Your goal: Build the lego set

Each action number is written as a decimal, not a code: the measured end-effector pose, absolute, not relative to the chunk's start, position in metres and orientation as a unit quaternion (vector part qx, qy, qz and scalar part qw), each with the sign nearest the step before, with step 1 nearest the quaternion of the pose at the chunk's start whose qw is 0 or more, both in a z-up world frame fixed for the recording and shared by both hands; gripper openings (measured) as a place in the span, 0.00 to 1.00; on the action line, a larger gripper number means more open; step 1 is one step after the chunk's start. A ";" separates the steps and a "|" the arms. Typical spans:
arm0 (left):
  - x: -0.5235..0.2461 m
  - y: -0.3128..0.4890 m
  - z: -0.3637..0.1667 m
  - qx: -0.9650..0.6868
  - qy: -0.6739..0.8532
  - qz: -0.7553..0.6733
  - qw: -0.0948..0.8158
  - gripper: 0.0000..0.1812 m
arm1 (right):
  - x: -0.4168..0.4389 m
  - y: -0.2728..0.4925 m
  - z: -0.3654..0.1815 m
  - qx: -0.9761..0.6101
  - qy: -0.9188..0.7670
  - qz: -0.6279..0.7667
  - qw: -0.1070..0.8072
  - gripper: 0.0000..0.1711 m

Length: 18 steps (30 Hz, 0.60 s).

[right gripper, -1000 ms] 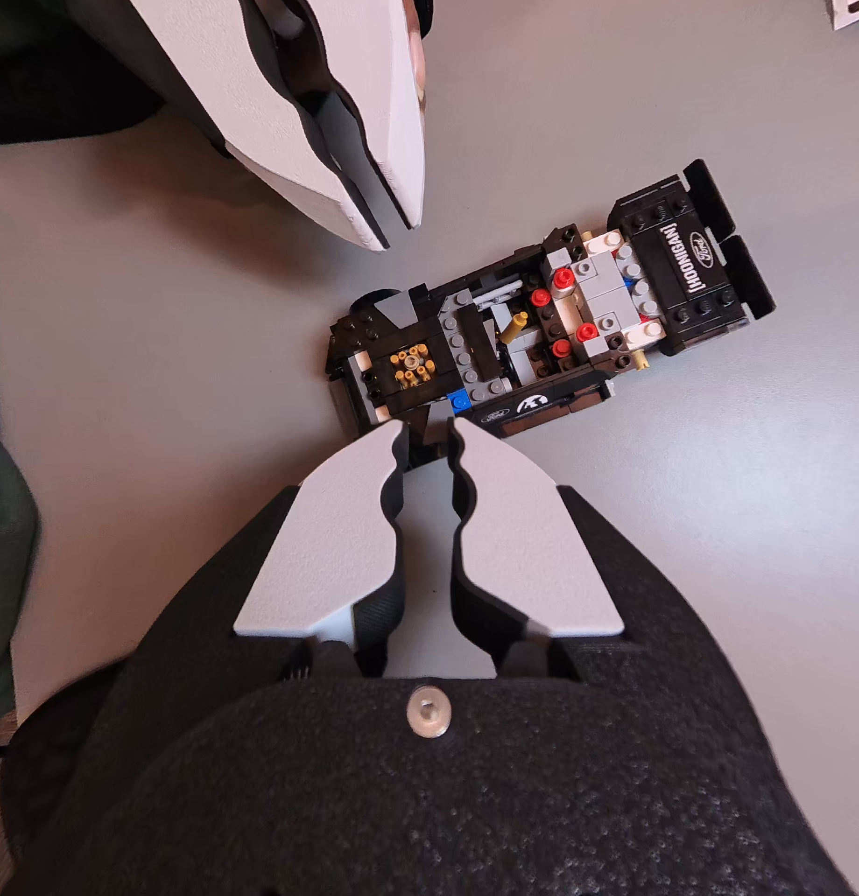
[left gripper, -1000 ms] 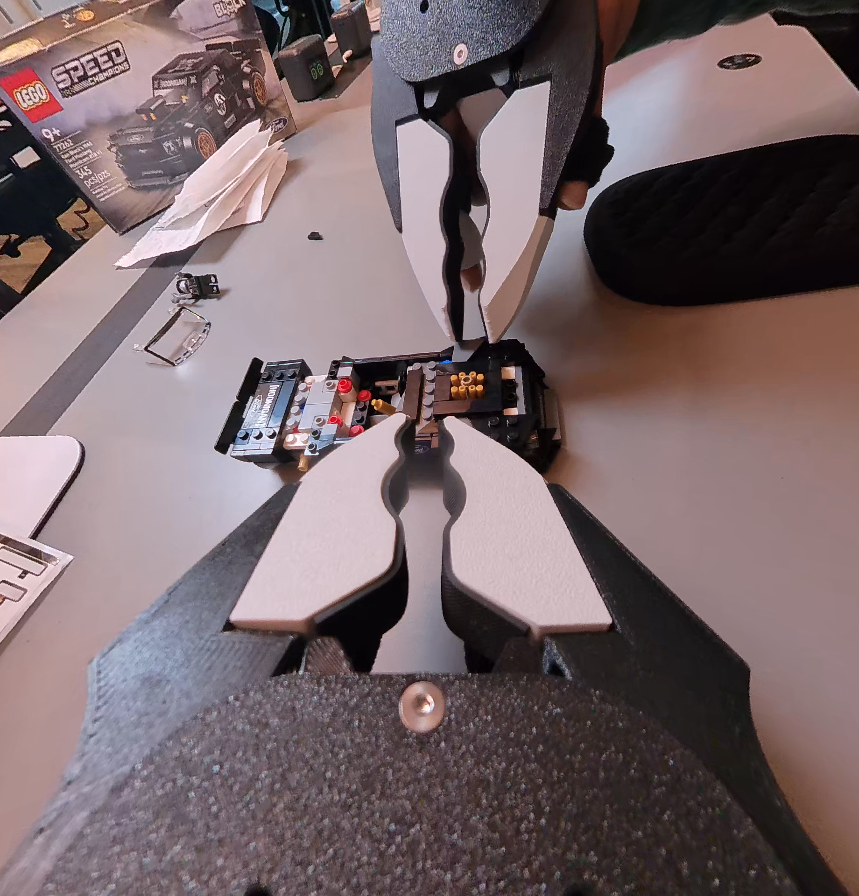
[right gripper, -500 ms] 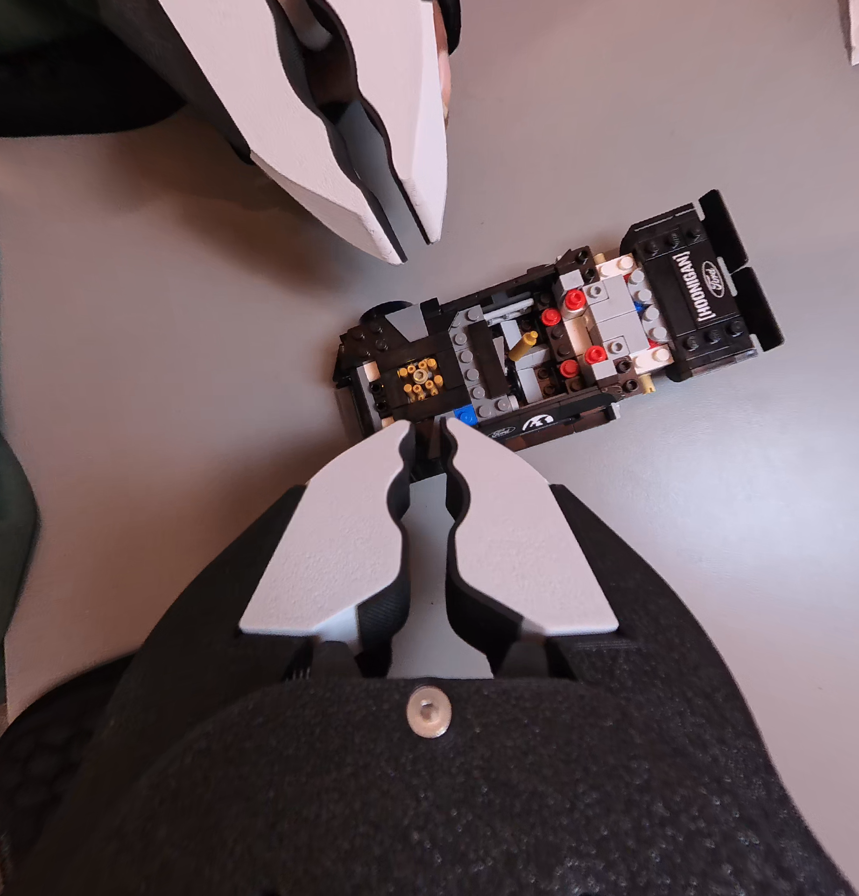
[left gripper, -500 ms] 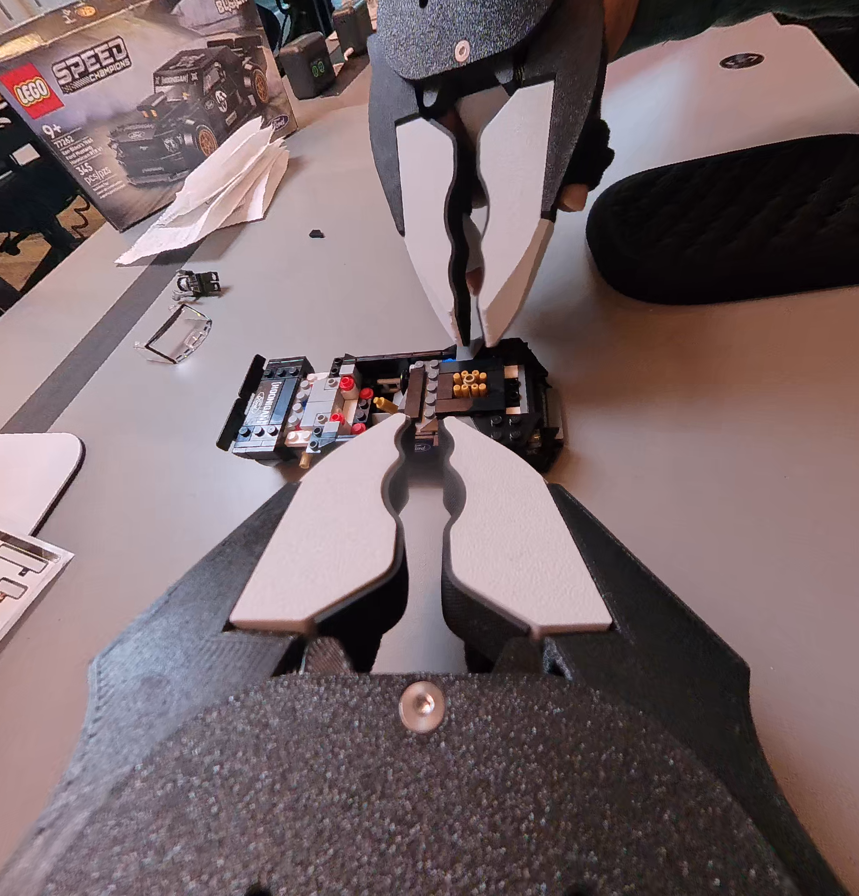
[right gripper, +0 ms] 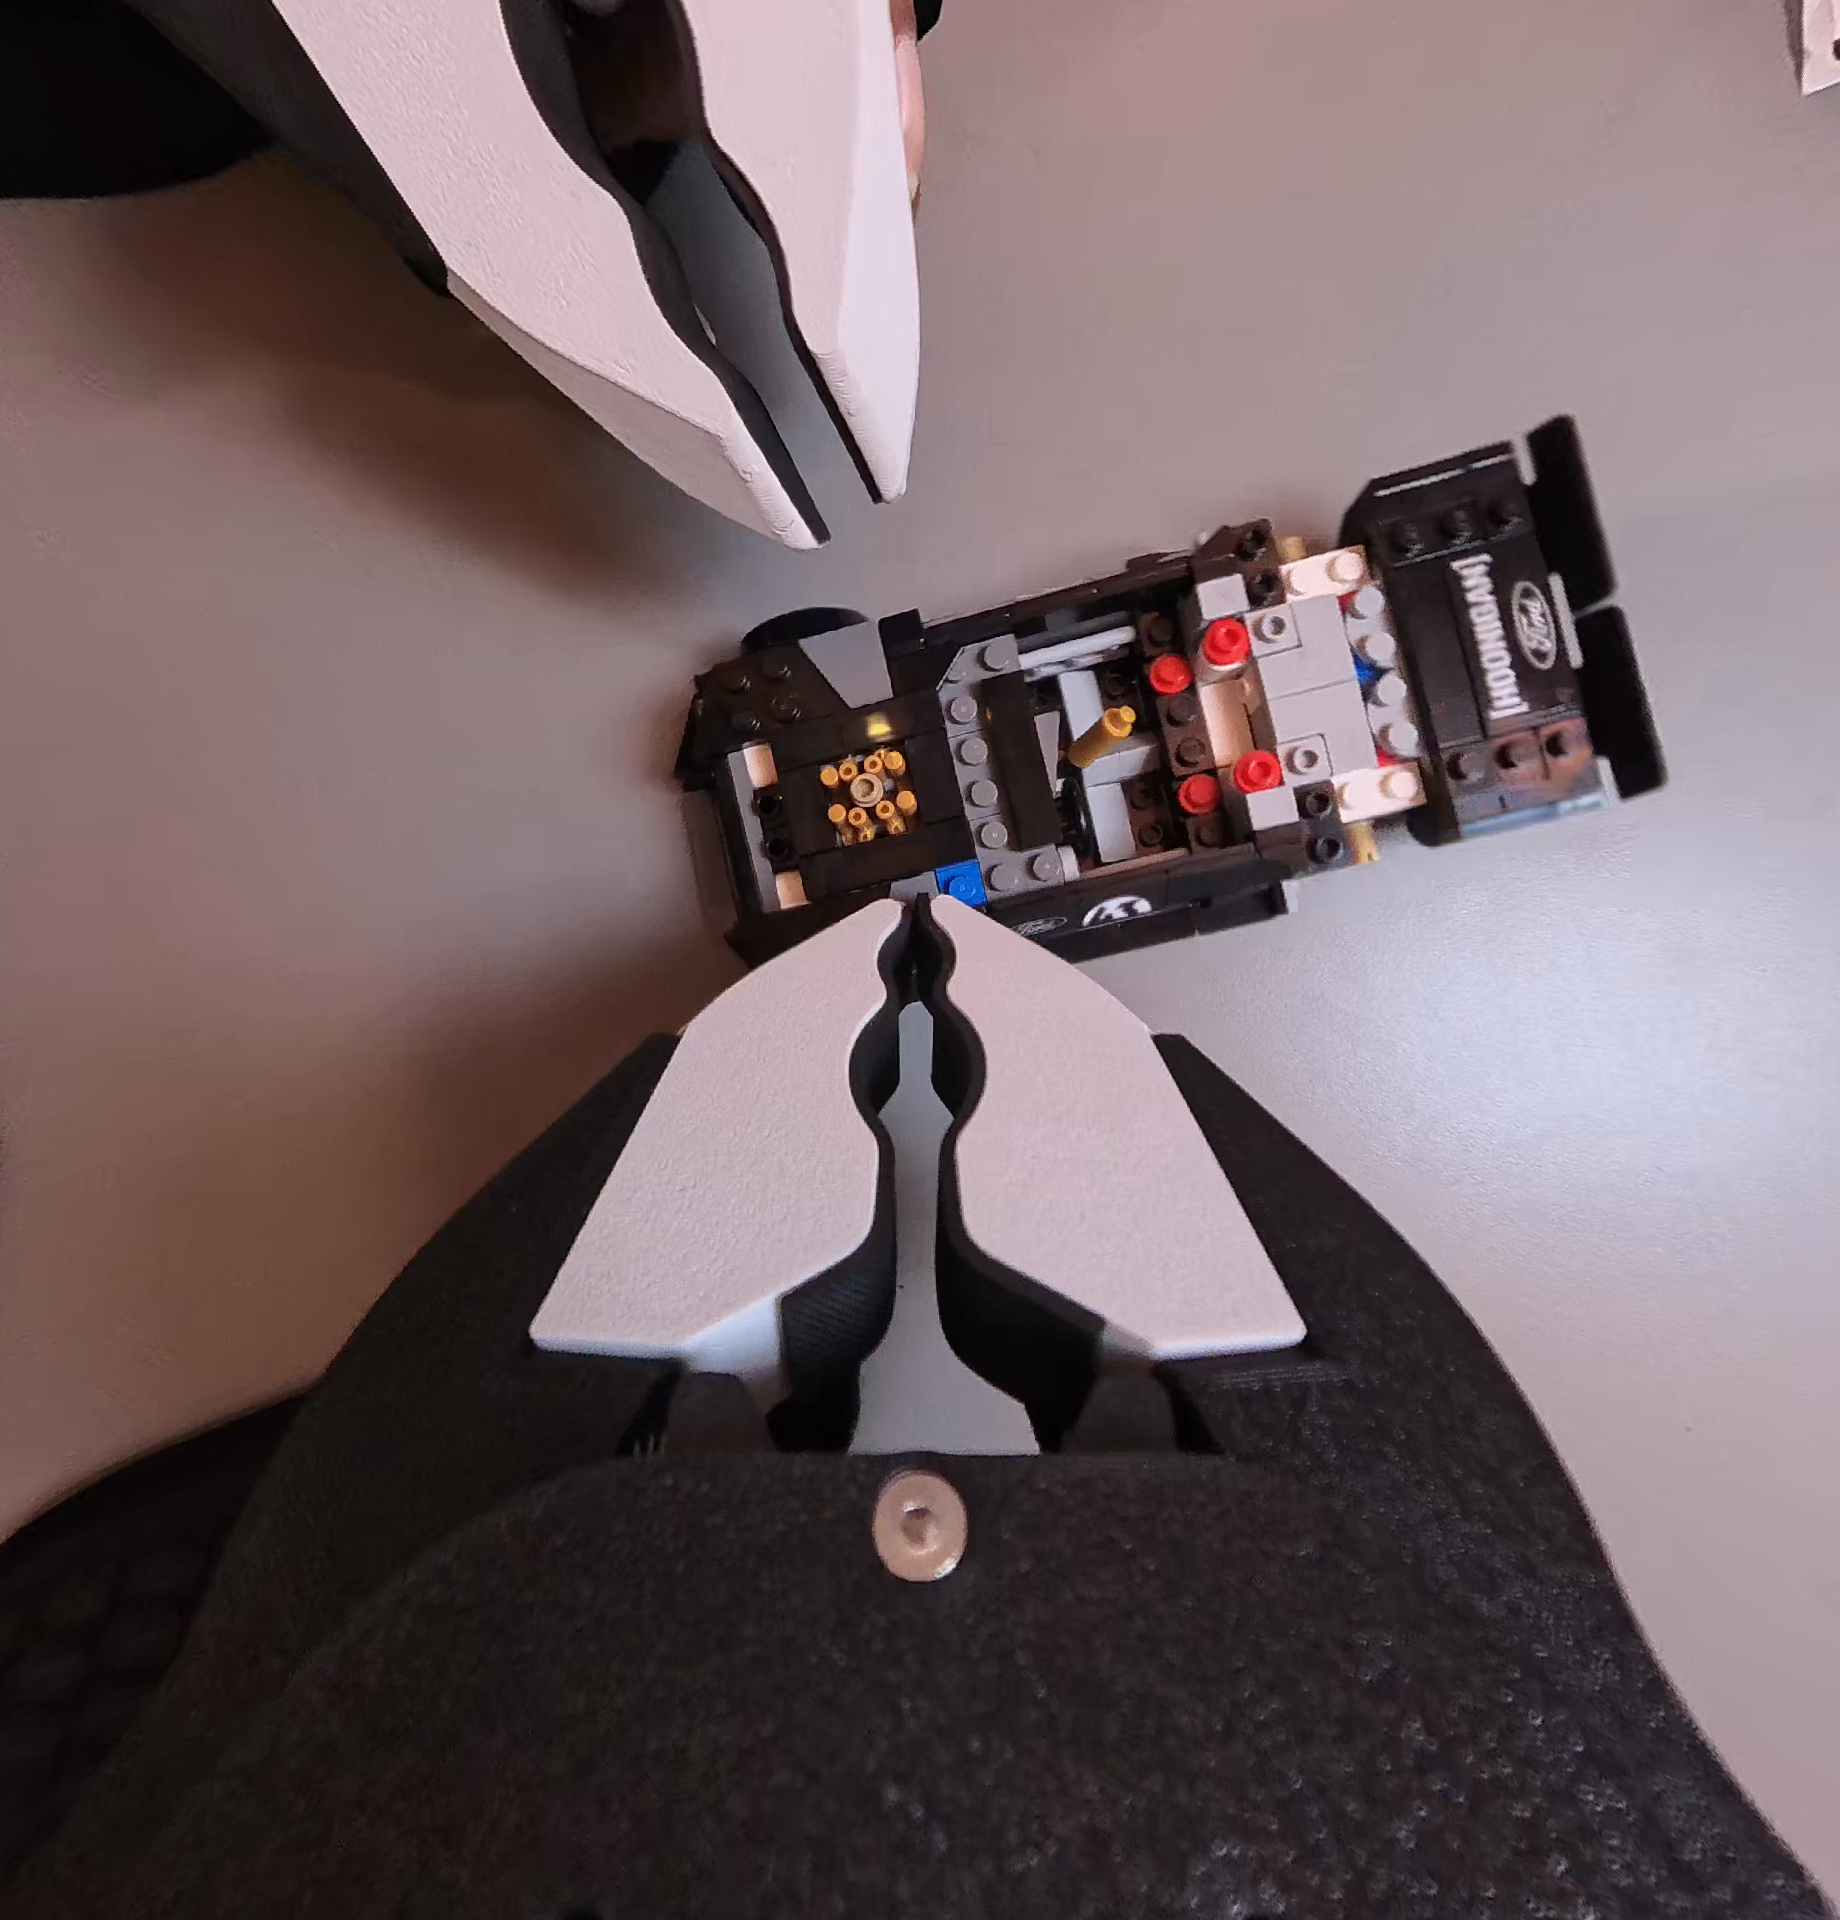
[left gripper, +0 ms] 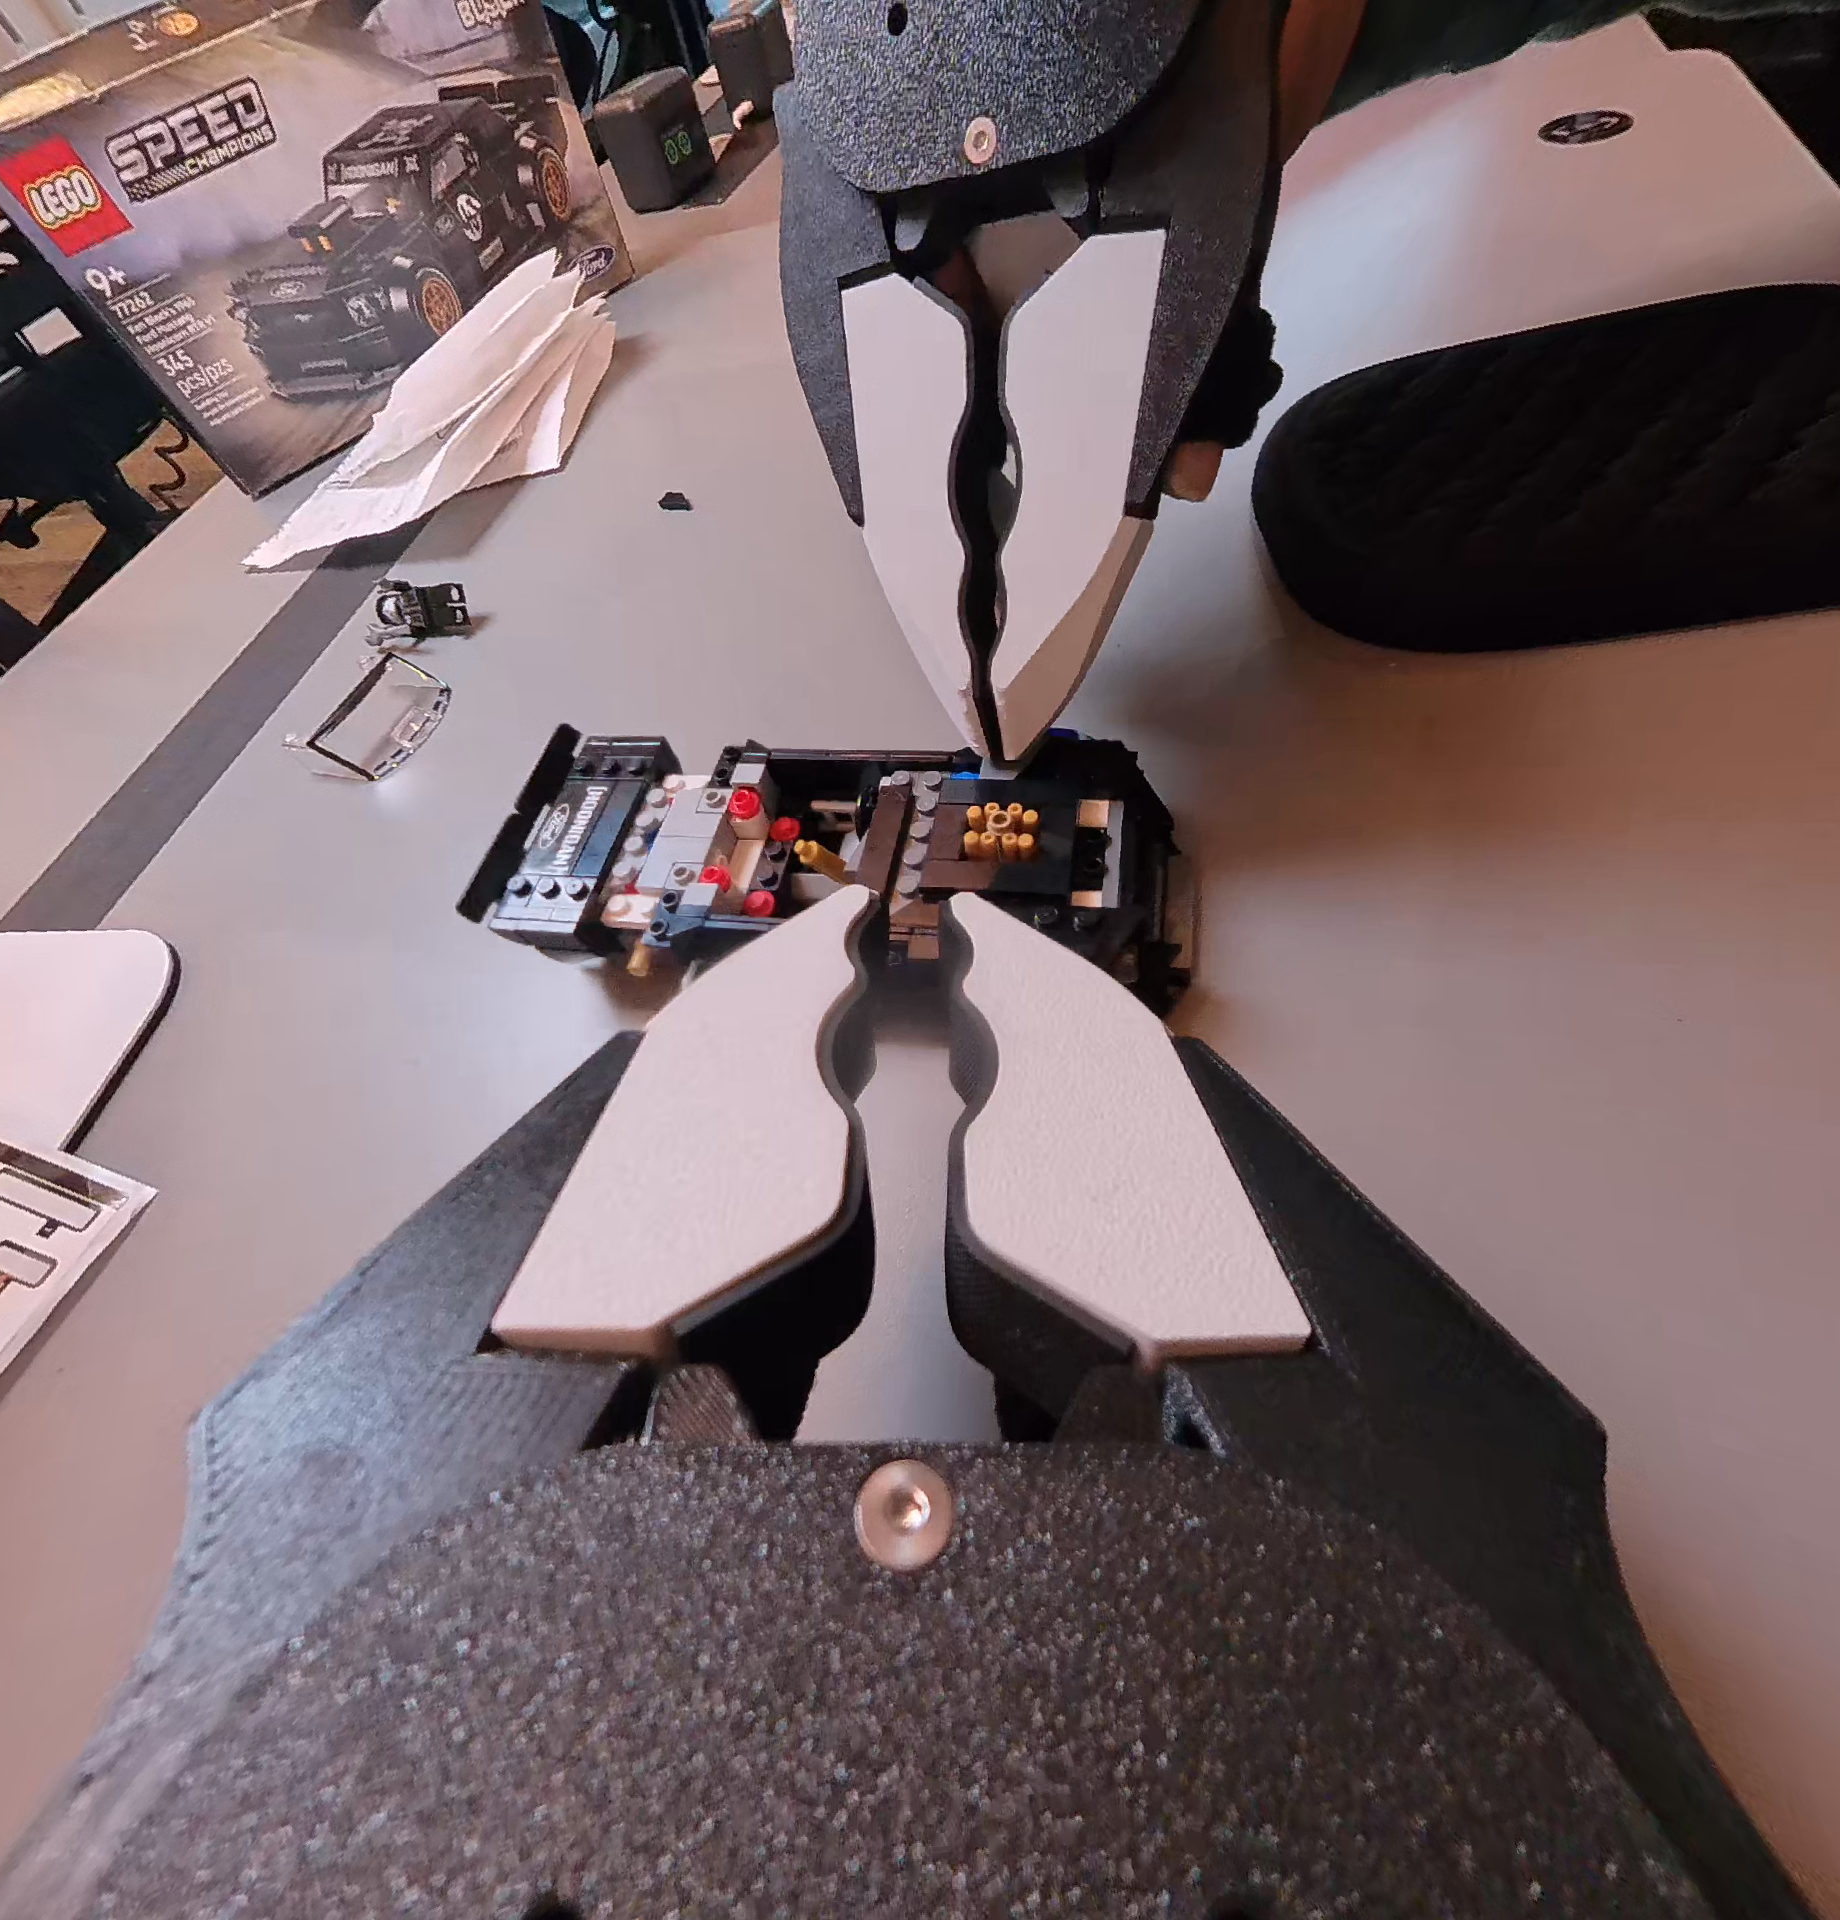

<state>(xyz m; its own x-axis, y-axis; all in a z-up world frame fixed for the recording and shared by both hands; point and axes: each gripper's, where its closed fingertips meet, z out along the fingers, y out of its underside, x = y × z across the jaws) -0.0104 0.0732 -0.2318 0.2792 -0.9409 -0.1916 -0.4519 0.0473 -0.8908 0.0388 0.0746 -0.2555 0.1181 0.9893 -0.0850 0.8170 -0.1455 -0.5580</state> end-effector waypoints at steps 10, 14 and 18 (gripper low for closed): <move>-0.009 0.071 -0.241 -0.650 0.551 -0.251 0.459 0.08 | 0.035 0.074 -0.258 -0.743 -0.627 0.182 0.145 0.00; -0.008 0.070 -0.247 -0.657 0.555 -0.251 0.444 0.11 | 0.036 0.074 -0.258 -0.749 -0.629 0.165 0.128 0.00; -0.006 0.067 -0.252 -0.667 0.552 -0.264 0.426 0.15 | 0.036 0.074 -0.259 -0.754 -0.630 0.148 0.109 0.00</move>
<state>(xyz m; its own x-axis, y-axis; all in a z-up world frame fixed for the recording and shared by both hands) -0.0064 0.0673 -0.2518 0.2518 -0.9606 -0.1174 -0.5109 -0.0289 -0.8591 0.0360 0.0744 -0.2586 0.1610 0.9832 -0.0860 0.9184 -0.1811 -0.3517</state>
